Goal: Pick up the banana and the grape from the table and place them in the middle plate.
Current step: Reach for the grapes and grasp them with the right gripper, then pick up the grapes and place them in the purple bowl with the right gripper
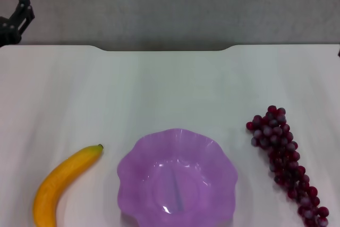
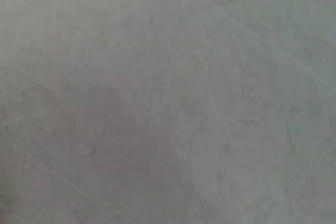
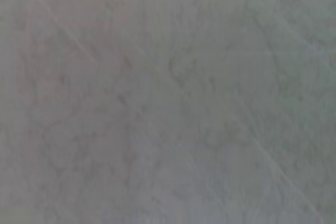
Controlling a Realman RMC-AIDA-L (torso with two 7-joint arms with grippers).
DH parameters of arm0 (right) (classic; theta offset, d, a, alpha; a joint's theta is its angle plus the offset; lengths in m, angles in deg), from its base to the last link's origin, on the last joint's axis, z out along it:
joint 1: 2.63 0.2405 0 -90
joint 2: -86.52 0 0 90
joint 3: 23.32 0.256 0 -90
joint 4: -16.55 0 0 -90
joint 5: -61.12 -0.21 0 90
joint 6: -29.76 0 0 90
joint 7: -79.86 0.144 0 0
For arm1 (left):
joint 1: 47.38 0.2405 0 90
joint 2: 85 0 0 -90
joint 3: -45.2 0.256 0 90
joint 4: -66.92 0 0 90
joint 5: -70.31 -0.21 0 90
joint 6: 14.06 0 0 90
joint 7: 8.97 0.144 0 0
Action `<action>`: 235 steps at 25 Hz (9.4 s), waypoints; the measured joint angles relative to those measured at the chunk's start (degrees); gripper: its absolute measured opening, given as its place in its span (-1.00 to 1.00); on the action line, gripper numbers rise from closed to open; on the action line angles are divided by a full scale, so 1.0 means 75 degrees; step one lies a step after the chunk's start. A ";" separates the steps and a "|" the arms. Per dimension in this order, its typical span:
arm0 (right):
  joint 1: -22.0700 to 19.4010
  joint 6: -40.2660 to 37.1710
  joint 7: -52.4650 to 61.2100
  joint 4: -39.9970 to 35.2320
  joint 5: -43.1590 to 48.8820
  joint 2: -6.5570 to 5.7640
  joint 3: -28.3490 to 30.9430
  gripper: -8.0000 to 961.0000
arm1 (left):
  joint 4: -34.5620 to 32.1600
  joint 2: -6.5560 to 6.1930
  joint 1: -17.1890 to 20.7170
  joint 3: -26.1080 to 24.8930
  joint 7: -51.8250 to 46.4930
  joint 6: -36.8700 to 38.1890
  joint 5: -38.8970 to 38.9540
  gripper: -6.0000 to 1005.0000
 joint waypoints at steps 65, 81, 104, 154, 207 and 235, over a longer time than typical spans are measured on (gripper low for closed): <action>0.4959 0.6639 0.0433 0.5328 0.0878 -0.0025 0.3481 0.23 | 0.0169 -0.0001 -0.0054 0.0210 -0.0013 -0.0019 0.0002 0.75; 0.5248 0.6621 0.0427 0.5423 0.0832 0.0003 0.3071 0.23 | 0.0193 -0.0001 -0.0076 0.0210 -0.0050 -0.0021 0.0002 0.75; 0.5952 0.5903 0.0231 0.6630 0.0883 -0.0009 0.2961 0.02 | 0.0189 -0.0001 -0.0105 0.0245 -0.0076 -0.0008 0.0014 0.75; 0.2920 0.7202 0.0323 -0.0266 0.0879 0.0011 0.1301 -0.37 | 0.0133 -0.0001 0.0016 0.0262 -0.0077 0.0062 0.0013 0.75; 0.2884 0.7948 0.1969 -0.3714 0.3891 0.0003 -0.1133 -0.56 | 0.0132 -0.0011 0.0068 0.0186 -0.0083 0.0096 0.0013 0.75; 0.5000 0.6003 0.0599 0.1919 -0.0351 0.0003 -0.2167 -0.61 | 0.0113 -0.0001 0.0005 0.0211 -0.0159 0.0187 0.0049 0.75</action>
